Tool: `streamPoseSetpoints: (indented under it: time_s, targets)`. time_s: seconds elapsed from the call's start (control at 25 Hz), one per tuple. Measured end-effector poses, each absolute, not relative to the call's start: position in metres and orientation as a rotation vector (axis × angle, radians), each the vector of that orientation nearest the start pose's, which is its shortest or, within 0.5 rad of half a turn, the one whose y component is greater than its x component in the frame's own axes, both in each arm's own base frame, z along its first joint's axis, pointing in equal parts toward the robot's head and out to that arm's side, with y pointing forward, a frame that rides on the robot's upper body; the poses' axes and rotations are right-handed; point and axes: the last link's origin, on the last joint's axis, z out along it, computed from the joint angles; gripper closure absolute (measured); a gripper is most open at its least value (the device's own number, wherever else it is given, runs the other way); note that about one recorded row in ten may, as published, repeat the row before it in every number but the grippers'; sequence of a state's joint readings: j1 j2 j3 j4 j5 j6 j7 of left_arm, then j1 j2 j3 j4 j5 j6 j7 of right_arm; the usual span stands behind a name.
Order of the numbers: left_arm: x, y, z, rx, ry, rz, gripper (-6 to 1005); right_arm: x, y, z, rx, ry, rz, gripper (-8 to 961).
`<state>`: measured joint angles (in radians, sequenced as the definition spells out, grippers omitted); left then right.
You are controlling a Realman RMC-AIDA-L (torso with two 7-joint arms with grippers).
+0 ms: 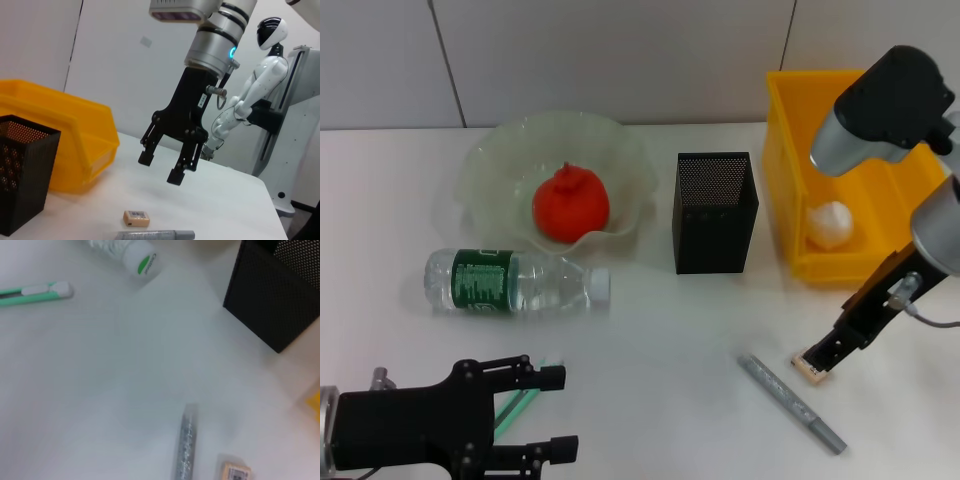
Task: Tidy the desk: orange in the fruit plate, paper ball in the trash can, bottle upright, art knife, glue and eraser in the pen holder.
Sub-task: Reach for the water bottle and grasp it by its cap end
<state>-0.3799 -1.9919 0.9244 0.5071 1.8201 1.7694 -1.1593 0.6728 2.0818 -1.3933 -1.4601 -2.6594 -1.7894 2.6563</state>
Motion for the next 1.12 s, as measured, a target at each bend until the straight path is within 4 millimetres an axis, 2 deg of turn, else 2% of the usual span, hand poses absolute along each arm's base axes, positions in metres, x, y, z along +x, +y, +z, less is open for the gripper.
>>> streamPoseSetpoints:
  time_s: [0.24, 0.4, 0.44, 0.56, 0.64, 0.72, 0.84, 0.96, 1.0, 1.12]
  targets:
    - [-0.291, 0.262, 0.003, -2.900, -0.516, -0.825, 221, 0.160, 0.343, 0.004, -2.627, 0.934, -0.645, 126]
    - [-0.290, 0.268, 0.008, -2.888, -0.513, -0.787, 221, 0.164, 0.335, 0.006, -2.691, 0.910, -0.539, 127]
    - [-0.287, 0.278, 0.014, -2.889, -0.520, -0.707, 221, 0.165, 0.332, 0.007, -2.703, 0.890, -0.507, 127]
    - [-0.282, 0.286, 0.018, -2.895, -0.522, -0.655, 222, 0.176, 0.323, 0.012, -2.717, 0.827, -0.413, 127]
    - [-0.282, 0.286, 0.018, -2.895, -0.522, -0.655, 222, 0.186, 0.316, 0.013, -2.736, 0.781, -0.321, 127]
    - [-0.272, 0.304, 0.022, -2.892, -0.544, -0.555, 222, 0.193, 0.310, 0.016, -2.757, 0.741, -0.211, 127]
    - [-0.261, 0.316, 0.024, -2.891, -0.557, -0.491, 223, 0.207, 0.302, 0.020, -2.795, 0.691, -0.030, 127]
    - [-0.256, 0.320, 0.025, -2.891, -0.553, -0.460, 223, 0.224, 0.294, 0.022, -2.829, 0.628, 0.145, 126]
    - [-0.247, 0.325, 0.027, -2.891, -0.546, -0.392, 223, 0.229, 0.291, 0.021, -2.832, 0.614, 0.188, 126]
    - [-0.237, 0.329, 0.031, -2.885, -0.513, -0.305, 223, 0.243, 0.286, 0.020, -2.834, 0.567, 0.289, 126]
